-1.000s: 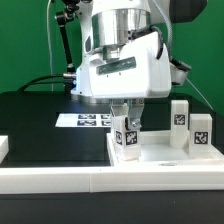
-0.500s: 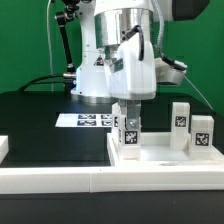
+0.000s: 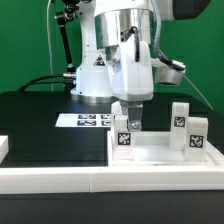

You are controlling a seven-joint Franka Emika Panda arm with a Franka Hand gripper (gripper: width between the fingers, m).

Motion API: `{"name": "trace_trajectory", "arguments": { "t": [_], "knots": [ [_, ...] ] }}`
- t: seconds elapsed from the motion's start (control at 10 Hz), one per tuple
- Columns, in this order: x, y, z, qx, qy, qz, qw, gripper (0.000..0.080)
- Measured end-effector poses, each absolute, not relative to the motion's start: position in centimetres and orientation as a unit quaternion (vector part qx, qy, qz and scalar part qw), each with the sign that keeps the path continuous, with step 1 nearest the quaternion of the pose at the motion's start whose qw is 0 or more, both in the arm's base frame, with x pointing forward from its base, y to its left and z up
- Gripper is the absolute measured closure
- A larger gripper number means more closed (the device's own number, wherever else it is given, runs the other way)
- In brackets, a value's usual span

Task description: Assemble square table

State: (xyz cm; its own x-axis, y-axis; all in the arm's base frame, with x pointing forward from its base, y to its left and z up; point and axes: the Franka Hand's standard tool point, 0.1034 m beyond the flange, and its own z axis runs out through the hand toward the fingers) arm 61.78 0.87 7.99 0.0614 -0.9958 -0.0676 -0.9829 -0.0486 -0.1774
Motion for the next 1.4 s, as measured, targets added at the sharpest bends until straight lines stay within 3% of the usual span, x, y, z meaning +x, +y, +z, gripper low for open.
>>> {"name": "trace_trajectory", "arguments": {
  "t": [0.2,0.9,1.4],
  "knots": [
    [61.87,1.28,8.07,-0.785,0.614,-0.036,0.080,0.0154],
    [61.85,0.70,7.98,-0.919,0.384,-0.061,0.066,0.0150],
    [62.03,0.37,7.87,-0.980,0.178,-0.080,0.038,0.0150]
  ]
}}
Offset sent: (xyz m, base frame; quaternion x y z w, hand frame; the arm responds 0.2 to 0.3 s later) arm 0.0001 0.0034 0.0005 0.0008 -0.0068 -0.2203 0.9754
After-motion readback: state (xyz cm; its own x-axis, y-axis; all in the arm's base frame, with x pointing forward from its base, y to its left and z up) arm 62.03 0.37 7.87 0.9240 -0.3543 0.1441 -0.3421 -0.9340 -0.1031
